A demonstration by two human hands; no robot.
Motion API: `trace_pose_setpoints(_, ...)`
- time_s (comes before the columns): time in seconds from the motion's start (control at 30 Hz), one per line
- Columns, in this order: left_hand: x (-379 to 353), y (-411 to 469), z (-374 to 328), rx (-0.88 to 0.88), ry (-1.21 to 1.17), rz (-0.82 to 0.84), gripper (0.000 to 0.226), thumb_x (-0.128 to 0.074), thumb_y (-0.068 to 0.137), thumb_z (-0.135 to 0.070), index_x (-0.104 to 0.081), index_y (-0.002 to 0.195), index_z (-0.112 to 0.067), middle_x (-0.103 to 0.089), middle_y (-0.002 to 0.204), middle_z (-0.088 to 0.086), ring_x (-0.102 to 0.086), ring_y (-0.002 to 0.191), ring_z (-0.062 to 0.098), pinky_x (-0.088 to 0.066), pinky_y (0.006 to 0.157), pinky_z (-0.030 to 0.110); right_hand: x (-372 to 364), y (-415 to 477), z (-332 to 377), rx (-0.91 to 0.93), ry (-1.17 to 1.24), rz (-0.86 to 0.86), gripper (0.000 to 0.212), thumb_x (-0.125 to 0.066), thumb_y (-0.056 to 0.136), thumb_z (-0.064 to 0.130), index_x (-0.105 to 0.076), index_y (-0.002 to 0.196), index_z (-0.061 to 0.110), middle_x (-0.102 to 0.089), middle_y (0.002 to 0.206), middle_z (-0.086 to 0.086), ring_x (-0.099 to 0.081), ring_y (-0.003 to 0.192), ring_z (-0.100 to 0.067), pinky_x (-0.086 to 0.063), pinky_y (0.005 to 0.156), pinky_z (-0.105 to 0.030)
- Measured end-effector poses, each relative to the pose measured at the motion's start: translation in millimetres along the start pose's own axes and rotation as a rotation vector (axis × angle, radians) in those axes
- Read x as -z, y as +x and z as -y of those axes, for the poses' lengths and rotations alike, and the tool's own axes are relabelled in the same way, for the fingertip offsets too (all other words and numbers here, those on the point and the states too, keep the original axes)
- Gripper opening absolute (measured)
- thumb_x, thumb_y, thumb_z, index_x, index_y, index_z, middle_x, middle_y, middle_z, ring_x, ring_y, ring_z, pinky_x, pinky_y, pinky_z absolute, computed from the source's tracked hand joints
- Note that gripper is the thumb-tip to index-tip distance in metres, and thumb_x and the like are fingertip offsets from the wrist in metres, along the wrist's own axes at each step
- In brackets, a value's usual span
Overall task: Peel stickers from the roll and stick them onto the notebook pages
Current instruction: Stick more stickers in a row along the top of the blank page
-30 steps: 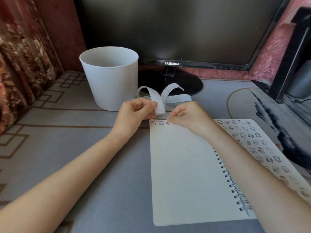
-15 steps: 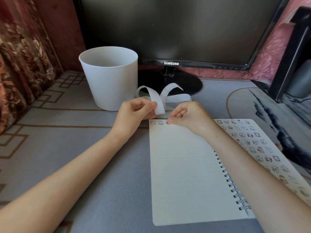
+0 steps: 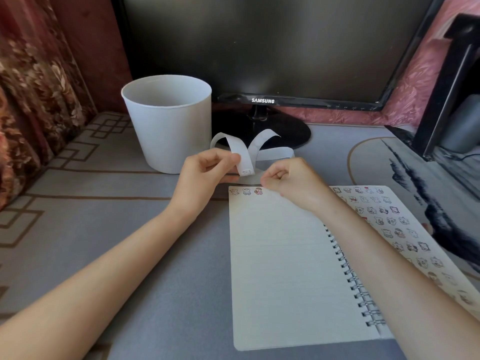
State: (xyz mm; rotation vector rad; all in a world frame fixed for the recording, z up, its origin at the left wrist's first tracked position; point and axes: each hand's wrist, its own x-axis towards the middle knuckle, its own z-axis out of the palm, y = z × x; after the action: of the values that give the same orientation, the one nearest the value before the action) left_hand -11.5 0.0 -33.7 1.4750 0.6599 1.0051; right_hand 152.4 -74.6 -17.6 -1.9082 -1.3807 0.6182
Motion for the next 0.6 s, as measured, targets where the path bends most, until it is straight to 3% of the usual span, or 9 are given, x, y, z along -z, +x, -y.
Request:
trace_pose_setpoints(0.07, -0.3, -0.6, -1.1, -0.016, 0.006, 0.002, 0.02, -0.057, 0.092, -0.011, -0.067, 0.089, 0.007, -0.069, 0.098, 0.022, -0.068, 0.094, 0.03, -0.057, 0.082, 0.032, 0.4, -1.5, 6.0, 0.064, 0.115, -0.056, 0.005, -0.064, 0.088, 0.017, -0.067, 0.084, 0.019, -0.063, 0.077, 0.005, -0.054, 0.054, -0.005, -0.045, 0.059, -0.019)
trace_pose_setpoints(0.17, -0.5, -1.1, -2.0, -0.031, -0.001, 0.011, 0.02, -0.057, 0.093, -0.011, -0.067, 0.091, 0.007, -0.07, 0.098, 0.02, -0.068, 0.094, 0.028, -0.056, 0.084, 0.031, 0.7, -6.1, 18.3, 0.231, 0.204, -0.109, 0.004, -0.063, 0.09, 0.017, -0.066, 0.091, 0.019, -0.066, 0.089, 0.006, -0.058, 0.059, -0.002, -0.042, 0.058, -0.01)
trace_pose_setpoints(0.33, -0.1, -0.4, -2.9, -0.034, -0.042, -0.017, 0.018, -0.057, 0.092, -0.01, -0.066, 0.089, 0.005, -0.068, 0.097, 0.024, -0.068, 0.093, 0.03, -0.056, 0.086, 0.037, -5.2, -7.8, 19.0, 0.317, 0.22, -0.115, 0.018, -0.077, 0.076, 0.013, -0.066, 0.086, 0.022, -0.067, 0.082, 0.006, -0.059, 0.07, -0.007, -0.045, 0.07, -0.014)
trace_pose_setpoints(0.53, -2.3, -2.2, -5.4, 0.016, -0.045, 0.04, 0.032, -0.051, 0.096, -0.021, -0.066, 0.098, 0.007, -0.07, 0.098, 0.022, -0.069, 0.092, 0.026, -0.057, 0.079, 0.031, -4.3, -7.5, 20.6, 0.355, 0.308, -0.19, 0.026, -0.075, 0.077, 0.002, -0.061, 0.082, 0.023, -0.065, 0.079, 0.007, -0.061, 0.073, -0.004, -0.049, 0.071, -0.019)
trace_pose_setpoints(0.6, -2.8, -3.0, -5.5, 0.007, -0.006, 0.053, 0.024, -0.055, 0.094, -0.016, -0.068, 0.094, 0.003, -0.07, 0.096, 0.018, -0.068, 0.093, 0.026, -0.057, 0.082, 0.032, -3.9, -8.2, 20.7, 0.352, 0.312, -0.195, 0.022, -0.074, 0.077, 0.002, -0.064, 0.081, 0.021, -0.066, 0.077, 0.008, -0.06, 0.071, -0.004, -0.052, 0.072, -0.023)
